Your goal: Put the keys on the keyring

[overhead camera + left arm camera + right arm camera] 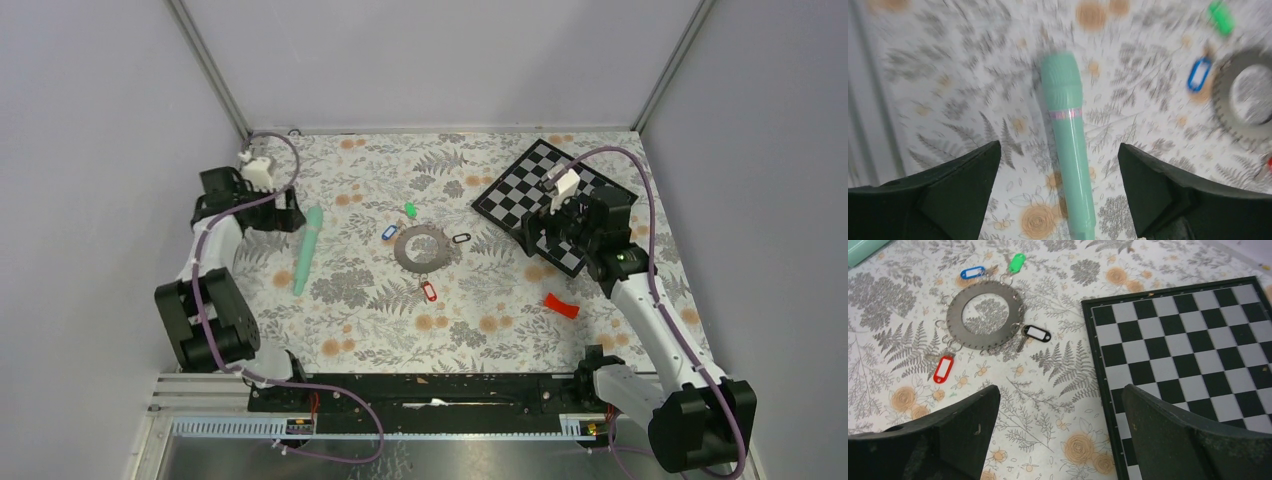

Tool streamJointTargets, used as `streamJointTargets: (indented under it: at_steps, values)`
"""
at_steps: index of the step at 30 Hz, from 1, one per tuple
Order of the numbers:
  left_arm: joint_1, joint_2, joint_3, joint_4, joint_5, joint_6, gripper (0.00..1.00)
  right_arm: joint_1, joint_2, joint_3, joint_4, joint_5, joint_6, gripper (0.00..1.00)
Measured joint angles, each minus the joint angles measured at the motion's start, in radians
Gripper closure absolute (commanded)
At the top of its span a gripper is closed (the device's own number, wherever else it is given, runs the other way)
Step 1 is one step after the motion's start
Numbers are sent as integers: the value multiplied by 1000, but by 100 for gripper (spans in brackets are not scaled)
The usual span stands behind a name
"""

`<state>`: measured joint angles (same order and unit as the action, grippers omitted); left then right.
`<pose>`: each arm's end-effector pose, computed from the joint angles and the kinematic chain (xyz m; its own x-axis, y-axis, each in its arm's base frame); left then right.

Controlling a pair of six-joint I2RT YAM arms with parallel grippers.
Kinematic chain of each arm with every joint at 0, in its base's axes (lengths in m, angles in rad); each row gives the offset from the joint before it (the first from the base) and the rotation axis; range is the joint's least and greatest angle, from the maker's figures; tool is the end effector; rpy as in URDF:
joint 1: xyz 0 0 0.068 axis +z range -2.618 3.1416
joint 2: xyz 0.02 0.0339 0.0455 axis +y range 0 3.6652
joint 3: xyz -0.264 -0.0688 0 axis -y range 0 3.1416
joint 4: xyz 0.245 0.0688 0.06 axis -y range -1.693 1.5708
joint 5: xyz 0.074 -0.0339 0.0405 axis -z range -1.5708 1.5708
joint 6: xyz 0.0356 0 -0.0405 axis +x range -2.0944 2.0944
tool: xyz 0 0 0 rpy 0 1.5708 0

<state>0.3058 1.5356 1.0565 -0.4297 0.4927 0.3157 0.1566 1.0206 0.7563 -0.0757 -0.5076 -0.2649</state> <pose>0.3107 0.0804 0.2345 -0.7113 0.0623 -0.7001 0.2450 0.9556 -0.1638 0.2277 0.0535 0.2974 -0.1637 -0.2575 -0.9523 -0.6546 0.7505 -0.0904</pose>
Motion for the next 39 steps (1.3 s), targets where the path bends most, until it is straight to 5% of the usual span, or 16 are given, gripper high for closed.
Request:
streamJointTargets:
  at_steps: [6,12,20,25,39]
  values:
    - [156,-177,-18,225,217,-179,1,0,0,117,-63,36,47,0]
    - [140,-228,-11,269,346,-296,1,0,-11,190,-104,19,87,0]
    - [-26,-458,-79,311,256,-299,1,0,-80,196,-129,122,121,0]
    - [-34,-604,-140,436,231,-354,1,0,-125,183,-113,199,124,0]
    - [-37,-661,-199,448,187,-400,1,-2,-139,129,-98,234,120,0]
